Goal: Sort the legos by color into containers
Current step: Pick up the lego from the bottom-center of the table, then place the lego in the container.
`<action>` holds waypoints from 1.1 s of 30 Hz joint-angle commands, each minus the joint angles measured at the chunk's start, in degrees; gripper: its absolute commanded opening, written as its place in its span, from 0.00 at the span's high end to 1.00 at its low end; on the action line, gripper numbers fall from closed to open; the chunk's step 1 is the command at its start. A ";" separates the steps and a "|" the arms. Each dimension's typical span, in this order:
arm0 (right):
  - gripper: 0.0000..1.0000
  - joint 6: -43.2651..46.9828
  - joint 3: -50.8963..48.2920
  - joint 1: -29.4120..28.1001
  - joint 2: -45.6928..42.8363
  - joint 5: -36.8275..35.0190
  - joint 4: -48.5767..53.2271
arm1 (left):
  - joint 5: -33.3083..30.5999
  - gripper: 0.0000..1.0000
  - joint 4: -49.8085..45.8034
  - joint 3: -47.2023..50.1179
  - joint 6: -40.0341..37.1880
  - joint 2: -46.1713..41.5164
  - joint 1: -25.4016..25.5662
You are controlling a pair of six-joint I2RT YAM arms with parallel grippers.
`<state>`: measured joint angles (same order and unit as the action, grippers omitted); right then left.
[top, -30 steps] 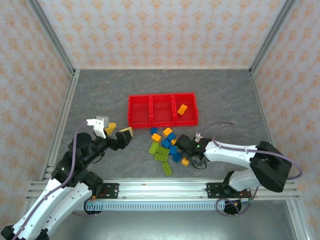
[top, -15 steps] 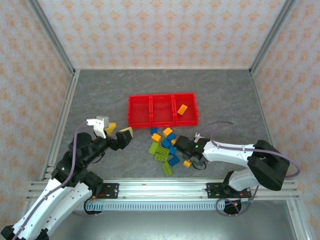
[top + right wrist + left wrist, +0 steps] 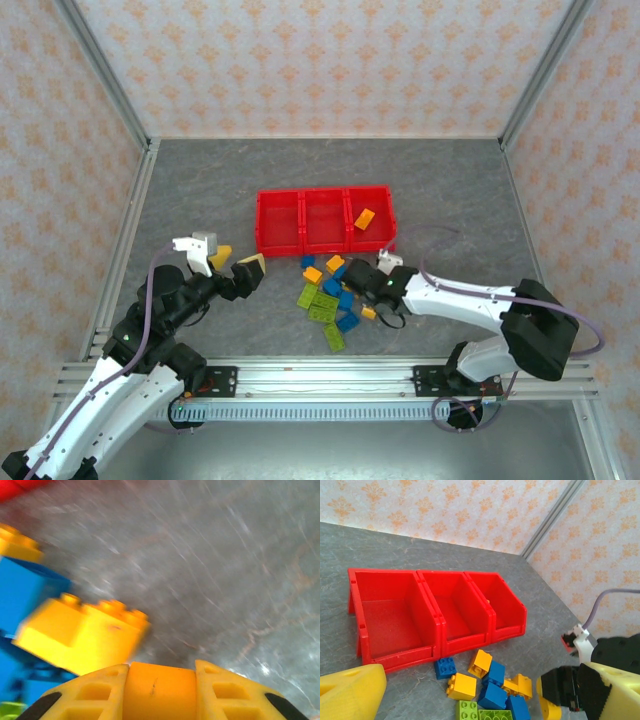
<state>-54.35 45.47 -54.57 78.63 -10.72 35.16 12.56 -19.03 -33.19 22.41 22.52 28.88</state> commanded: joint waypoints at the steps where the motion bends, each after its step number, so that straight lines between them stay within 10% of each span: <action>1: 0.76 8.07 5.42 1.93 0.20 -6.88 1.53 | -1.39 0.01 0.49 0.25 -0.88 0.07 0.45; 19: 0.76 56.49 28.54 22.31 15.71 -3.09 -14.36 | -2.98 0.01 0.13 0.15 -0.58 0.76 0.46; 33: 0.74 58.30 25.10 26.18 23.71 2.26 -21.18 | -5.26 0.01 -0.40 -0.12 0.04 2.16 0.42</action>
<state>3.31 71.92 -28.23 101.69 -9.34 16.14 8.49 -19.09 -33.21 22.48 24.40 28.88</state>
